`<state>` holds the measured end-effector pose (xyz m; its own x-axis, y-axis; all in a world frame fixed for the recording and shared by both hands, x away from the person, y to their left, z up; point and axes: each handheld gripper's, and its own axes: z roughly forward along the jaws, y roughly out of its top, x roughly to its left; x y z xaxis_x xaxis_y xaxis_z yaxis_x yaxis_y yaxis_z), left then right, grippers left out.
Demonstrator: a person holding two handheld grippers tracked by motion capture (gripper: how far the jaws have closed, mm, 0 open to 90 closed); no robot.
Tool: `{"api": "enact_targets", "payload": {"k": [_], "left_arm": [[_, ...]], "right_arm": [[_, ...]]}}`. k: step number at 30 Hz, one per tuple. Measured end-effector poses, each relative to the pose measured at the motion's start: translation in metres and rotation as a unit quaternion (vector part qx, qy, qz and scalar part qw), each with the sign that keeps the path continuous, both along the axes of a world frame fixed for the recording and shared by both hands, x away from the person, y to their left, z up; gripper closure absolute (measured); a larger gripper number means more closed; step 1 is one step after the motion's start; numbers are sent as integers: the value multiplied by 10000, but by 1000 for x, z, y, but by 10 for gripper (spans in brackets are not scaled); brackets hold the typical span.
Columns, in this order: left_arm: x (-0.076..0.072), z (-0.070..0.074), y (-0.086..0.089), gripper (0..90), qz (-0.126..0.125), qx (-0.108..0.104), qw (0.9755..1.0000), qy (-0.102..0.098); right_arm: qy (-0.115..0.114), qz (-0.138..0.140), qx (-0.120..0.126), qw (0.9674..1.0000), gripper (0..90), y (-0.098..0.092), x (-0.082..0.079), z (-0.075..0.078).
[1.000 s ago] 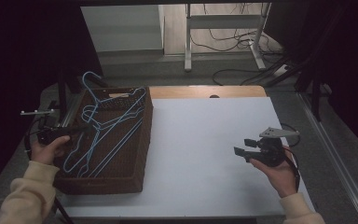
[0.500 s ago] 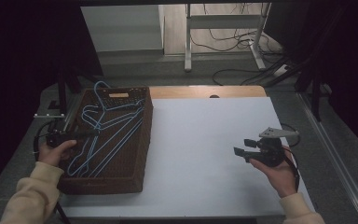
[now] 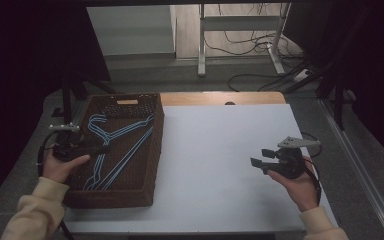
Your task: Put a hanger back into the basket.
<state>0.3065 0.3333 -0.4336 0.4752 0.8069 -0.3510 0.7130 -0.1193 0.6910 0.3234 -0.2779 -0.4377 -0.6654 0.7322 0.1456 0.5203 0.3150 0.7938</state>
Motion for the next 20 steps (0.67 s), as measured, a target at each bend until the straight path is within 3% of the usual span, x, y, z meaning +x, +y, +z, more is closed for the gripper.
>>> {"api": "enact_targets", "payload": {"k": [3, 9, 14, 20], "left_arm": [[-12, 6, -16, 216, -154, 93, 9995, -274], [-28, 10, -52, 207, -607, 139, 9963, -585], [-34, 10, -73, 207, -807, 99, 9941, -721], [-36, 10, -81, 208, -841, 138, 9933, -777]], "right_arm": [[6, 19, -21, 10000, 382, 0, 0, 0], [15, 43, -76, 10000, 331, 0, -1, -3], [57, 115, -75, 9999, 282, -1, -2, -5], [58, 159, -33, 9999, 251, -3, -4, -5]]}}
